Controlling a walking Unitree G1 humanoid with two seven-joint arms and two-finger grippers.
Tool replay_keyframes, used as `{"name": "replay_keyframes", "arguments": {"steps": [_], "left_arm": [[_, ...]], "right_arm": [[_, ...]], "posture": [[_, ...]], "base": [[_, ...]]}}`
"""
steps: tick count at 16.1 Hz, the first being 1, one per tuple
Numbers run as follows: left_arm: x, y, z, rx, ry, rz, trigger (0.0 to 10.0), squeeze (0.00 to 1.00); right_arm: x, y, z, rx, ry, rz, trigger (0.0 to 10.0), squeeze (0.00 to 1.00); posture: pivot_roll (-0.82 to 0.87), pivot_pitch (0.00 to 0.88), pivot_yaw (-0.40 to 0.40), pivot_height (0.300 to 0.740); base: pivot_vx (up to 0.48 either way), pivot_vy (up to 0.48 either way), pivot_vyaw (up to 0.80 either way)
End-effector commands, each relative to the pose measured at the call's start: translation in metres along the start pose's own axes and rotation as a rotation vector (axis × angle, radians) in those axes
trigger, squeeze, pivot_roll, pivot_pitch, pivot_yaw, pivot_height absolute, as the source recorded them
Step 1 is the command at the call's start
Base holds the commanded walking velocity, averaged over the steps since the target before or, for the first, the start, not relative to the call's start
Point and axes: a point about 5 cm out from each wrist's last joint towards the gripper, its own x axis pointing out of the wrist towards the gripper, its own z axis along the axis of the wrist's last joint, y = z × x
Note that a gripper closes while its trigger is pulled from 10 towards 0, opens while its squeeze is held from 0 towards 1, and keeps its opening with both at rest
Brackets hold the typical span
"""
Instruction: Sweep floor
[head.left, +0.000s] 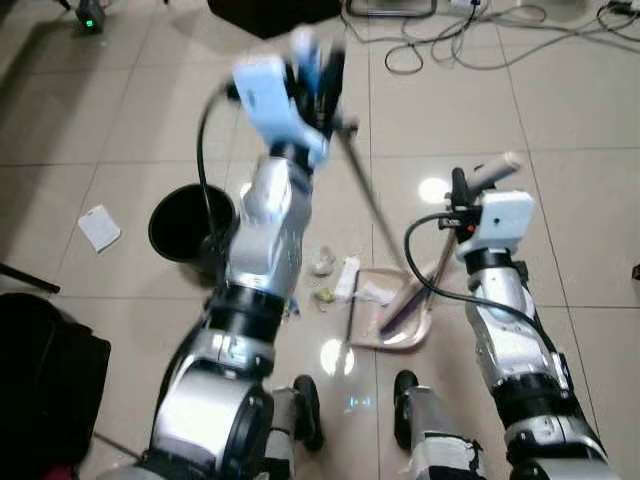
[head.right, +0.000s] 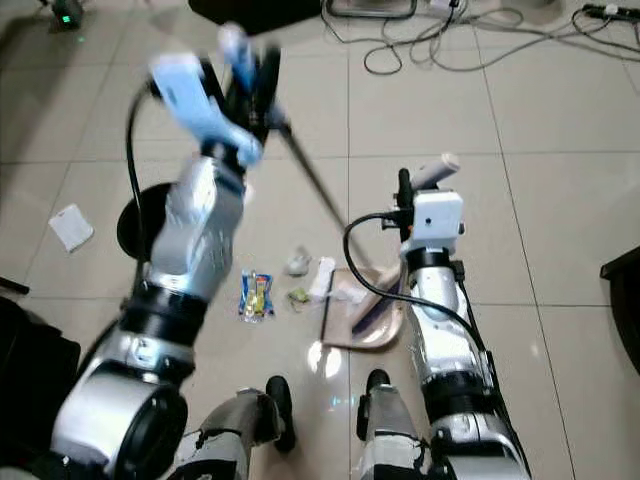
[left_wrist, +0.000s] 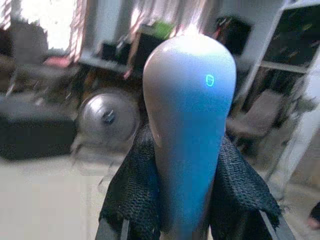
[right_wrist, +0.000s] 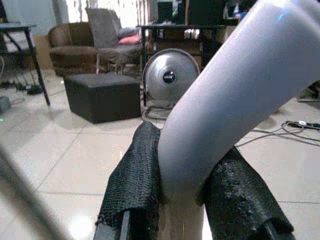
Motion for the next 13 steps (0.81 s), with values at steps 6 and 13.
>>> {"name": "replay_keyframes", "arguments": {"steps": [6,13], "left_arm": [[0.002,0.042,0.045,0.169,-0.046,-0.037,10.0,0.00],[-0.020,0.058,0.021,0.361,0.059,-0.016,10.0,0.00]], "right_arm": [[-0.023,-0.029,0.008,0.033,-0.029,-0.105,10.0,0.00],[-0.032,-0.039,0.051,0.120,-0.142,-0.093,10.0,0.00]], "posture": [[-0.04,0.112,0.112,0.740],[-0.06,0.099,0.112,0.740]], "base": [[0.000,0.000,0.00],[0.000,0.000,0.00]]}}
